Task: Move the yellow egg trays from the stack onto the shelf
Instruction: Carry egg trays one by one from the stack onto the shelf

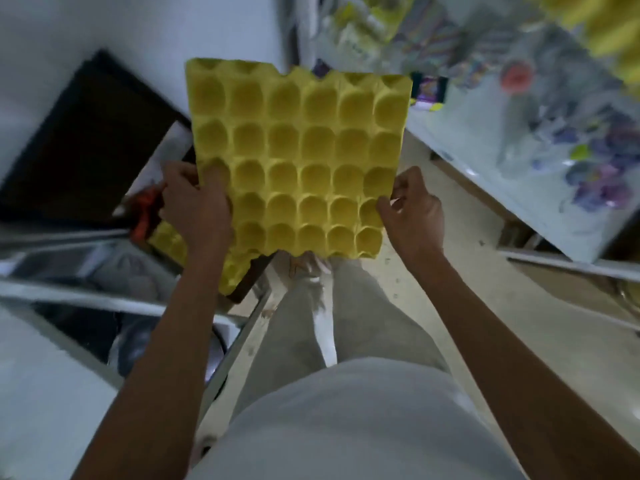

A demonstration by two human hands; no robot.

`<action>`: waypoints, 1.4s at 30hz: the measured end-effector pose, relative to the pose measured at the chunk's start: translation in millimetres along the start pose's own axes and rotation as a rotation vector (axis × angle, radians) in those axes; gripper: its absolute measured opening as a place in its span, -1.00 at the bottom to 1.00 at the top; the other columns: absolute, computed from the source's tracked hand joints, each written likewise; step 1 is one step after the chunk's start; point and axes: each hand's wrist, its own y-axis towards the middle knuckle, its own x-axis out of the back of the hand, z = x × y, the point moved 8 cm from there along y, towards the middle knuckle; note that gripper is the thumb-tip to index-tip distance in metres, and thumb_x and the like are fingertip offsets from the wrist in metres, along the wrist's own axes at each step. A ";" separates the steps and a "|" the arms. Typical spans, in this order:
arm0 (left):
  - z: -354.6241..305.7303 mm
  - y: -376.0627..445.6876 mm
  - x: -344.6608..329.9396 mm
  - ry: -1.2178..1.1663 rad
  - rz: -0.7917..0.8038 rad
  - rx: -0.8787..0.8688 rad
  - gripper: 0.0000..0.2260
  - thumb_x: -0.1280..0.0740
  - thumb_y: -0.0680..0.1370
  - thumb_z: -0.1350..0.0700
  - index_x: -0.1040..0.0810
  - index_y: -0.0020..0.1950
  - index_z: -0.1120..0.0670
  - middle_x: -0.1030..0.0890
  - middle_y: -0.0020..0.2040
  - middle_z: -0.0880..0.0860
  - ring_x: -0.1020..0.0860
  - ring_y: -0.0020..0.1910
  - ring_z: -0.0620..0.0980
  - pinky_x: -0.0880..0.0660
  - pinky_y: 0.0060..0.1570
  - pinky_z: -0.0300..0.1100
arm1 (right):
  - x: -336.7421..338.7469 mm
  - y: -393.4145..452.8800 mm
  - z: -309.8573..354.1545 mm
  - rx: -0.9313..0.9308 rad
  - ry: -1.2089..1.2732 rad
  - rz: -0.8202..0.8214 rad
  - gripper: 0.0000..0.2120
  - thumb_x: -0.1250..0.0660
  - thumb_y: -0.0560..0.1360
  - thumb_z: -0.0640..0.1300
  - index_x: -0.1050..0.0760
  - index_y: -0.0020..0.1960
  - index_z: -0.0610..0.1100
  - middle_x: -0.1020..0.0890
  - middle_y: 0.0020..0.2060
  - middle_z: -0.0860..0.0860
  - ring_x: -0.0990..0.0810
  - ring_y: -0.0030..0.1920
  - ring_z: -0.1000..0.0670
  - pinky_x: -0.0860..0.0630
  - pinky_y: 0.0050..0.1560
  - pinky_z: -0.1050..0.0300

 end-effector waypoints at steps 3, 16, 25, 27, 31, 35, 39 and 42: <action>-70.8 -55.7 -16.9 -0.145 0.148 -0.181 -0.71 -0.23 0.51 -0.13 -0.43 0.06 0.06 -0.54 -0.12 -0.14 -0.50 -0.12 -0.16 -0.45 0.04 -0.21 | 88.3 -31.4 -44.4 -0.084 0.076 -0.149 -0.79 -0.37 0.44 0.02 -0.40 0.00 0.00 -0.62 -0.28 0.14 -0.64 -0.28 -0.01 -0.56 -0.26 0.07; -298.1 -343.0 -126.5 -0.226 0.679 -0.542 -0.78 -0.39 0.58 0.09 -0.66 0.21 -0.06 -0.73 0.07 -0.17 -0.68 0.10 -0.20 -0.58 0.02 -0.24 | 374.7 -96.0 -265.6 -0.255 0.141 -0.567 -0.86 -0.41 0.55 -0.11 -0.54 0.09 -0.09 -0.73 -0.16 -0.04 -0.71 -0.21 -0.10 -0.60 -0.22 0.04; -389.2 -434.0 -252.1 -0.136 0.886 -0.570 -0.53 -0.38 0.62 0.06 -0.47 0.54 -0.01 -0.54 0.35 -0.13 -0.54 0.25 -0.15 -0.40 -0.02 -0.40 | 472.3 -42.5 -361.1 -0.437 -0.098 -0.486 -0.74 -0.33 0.58 -0.02 -0.60 0.22 -0.08 -0.74 -0.10 -0.11 -0.66 -0.07 -0.27 -0.44 -0.23 0.06; -409.6 -437.2 -271.0 -0.116 0.971 -0.659 -0.44 -0.39 0.60 0.03 -0.36 0.60 -0.02 -0.46 0.39 -0.17 -0.49 0.25 -0.26 -0.41 0.09 -0.40 | 478.1 -16.3 -369.0 -0.473 -0.091 -0.497 -0.71 -0.35 0.57 -0.02 -0.61 0.26 -0.06 -0.76 -0.03 -0.07 -0.65 0.01 -0.26 -0.45 -0.17 0.05; -448.4 -435.7 -299.1 0.182 1.080 -1.097 -0.32 -0.36 0.61 -0.04 -0.14 0.68 -0.07 -0.18 0.64 -0.09 -0.44 0.43 -0.16 -0.56 0.34 0.02 | 494.1 36.0 -367.6 -0.557 -0.047 -0.548 -0.67 -0.35 0.56 -0.03 -0.62 0.30 -0.02 -0.75 0.06 -0.11 -0.65 0.09 -0.27 -0.58 0.03 -0.11; -489.1 -408.5 -304.9 0.397 0.786 -1.559 -0.35 -0.30 0.65 -0.10 -0.17 0.70 -0.01 -0.09 0.72 0.09 -0.31 0.61 0.17 -0.45 0.44 0.10 | 499.5 58.4 -333.4 -0.584 -0.206 -0.594 -0.53 -0.31 0.56 -0.02 -0.39 0.46 -0.03 -0.58 0.27 -0.15 -0.55 0.23 -0.26 -0.53 0.05 -0.17; -515.0 -340.2 -313.3 0.550 0.488 -1.586 -0.41 -0.19 0.66 -0.20 -0.20 0.68 -0.12 -0.09 0.73 0.07 -0.22 0.65 0.25 -0.31 0.52 0.25 | 445.5 54.0 -263.6 -0.232 -0.478 -0.575 -0.49 -0.18 0.63 0.12 -0.30 0.54 0.02 -0.40 0.46 -0.15 -0.44 0.36 -0.23 -0.51 0.18 -0.16; -513.0 -297.9 -336.2 0.654 0.484 -1.520 -0.41 -0.05 0.68 -0.31 -0.11 0.70 -0.20 0.03 0.75 0.04 -0.04 0.71 0.28 -0.11 0.61 0.32 | 391.2 64.6 -250.1 -0.163 -0.503 -0.395 -0.41 -0.01 0.67 0.23 -0.14 0.66 0.07 -0.13 0.65 -0.09 -0.11 0.64 -0.16 -0.26 0.51 -0.22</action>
